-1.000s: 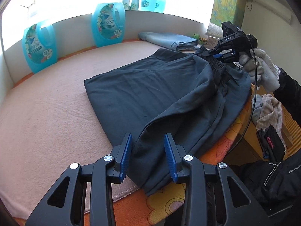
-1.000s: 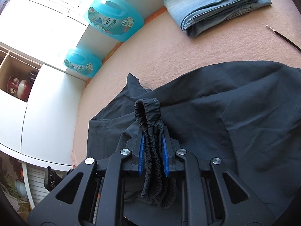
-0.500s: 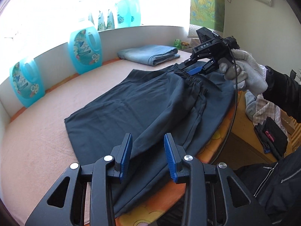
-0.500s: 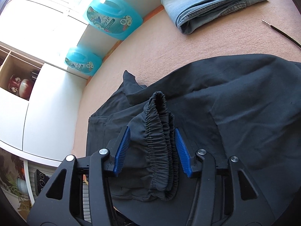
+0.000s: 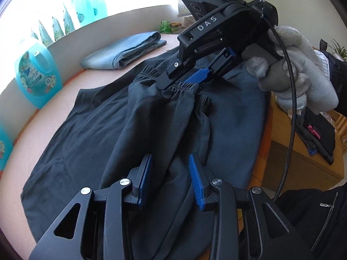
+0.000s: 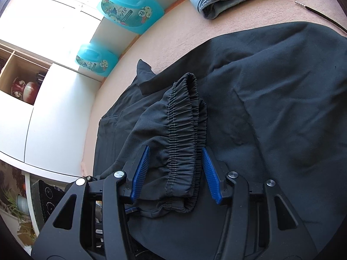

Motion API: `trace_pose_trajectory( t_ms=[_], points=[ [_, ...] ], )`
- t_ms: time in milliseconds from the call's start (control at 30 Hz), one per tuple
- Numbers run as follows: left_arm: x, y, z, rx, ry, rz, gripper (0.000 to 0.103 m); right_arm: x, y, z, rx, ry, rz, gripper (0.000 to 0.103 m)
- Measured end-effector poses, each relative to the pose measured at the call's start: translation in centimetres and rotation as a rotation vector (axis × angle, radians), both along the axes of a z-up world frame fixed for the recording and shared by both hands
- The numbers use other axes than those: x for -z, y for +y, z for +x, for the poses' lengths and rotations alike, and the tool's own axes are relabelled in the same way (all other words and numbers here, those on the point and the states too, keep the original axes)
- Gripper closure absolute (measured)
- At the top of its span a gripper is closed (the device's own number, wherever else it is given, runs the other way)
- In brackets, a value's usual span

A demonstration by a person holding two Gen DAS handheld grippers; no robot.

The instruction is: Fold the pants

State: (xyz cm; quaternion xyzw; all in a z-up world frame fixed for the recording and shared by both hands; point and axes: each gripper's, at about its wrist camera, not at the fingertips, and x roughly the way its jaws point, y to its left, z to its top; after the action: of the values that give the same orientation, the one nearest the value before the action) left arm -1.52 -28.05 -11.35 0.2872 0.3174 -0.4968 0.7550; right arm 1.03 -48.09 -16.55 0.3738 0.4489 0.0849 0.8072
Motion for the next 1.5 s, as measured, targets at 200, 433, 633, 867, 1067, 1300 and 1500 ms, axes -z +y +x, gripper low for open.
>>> trace_pose_trajectory(
  t_ms=[200, 433, 633, 867, 1067, 1300, 1500],
  points=[
    [-0.2, 0.8, 1.2, -0.008, 0.082, -0.037, 0.098, 0.1, -0.4, -1.1, 0.012, -0.003, 0.027, 0.051],
    [-1.4, 2.0, 0.5, 0.007, 0.127, -0.078, 0.098, 0.0, 0.7, -0.9, -0.006, -0.016, -0.002, 0.047],
    [-1.0, 1.4, 0.6, -0.034, 0.091, -0.074, 0.071, -0.6, 3.0, -0.6, -0.043, -0.012, -0.140, 0.060],
    [0.2, 0.6, 1.4, -0.052, 0.073, -0.043, 0.093, -0.6, 2.2, -1.3, -0.015, 0.013, -0.082, 0.066],
    [-0.9, 2.3, 1.5, -0.042, 0.120, -0.073, 0.099, -1.1, 1.7, -4.5, 0.021, -0.014, 0.013, 0.047],
    [-1.5, 2.7, 1.4, -0.035, 0.109, -0.084, 0.099, 0.6, 3.7, -5.5, 0.048, 0.000, 0.176, 0.047],
    [-1.7, 1.9, 1.1, -0.021, 0.076, -0.086, 0.093, 1.8, 4.5, -4.3, 0.116, -0.006, 0.194, 0.047]
  ],
)
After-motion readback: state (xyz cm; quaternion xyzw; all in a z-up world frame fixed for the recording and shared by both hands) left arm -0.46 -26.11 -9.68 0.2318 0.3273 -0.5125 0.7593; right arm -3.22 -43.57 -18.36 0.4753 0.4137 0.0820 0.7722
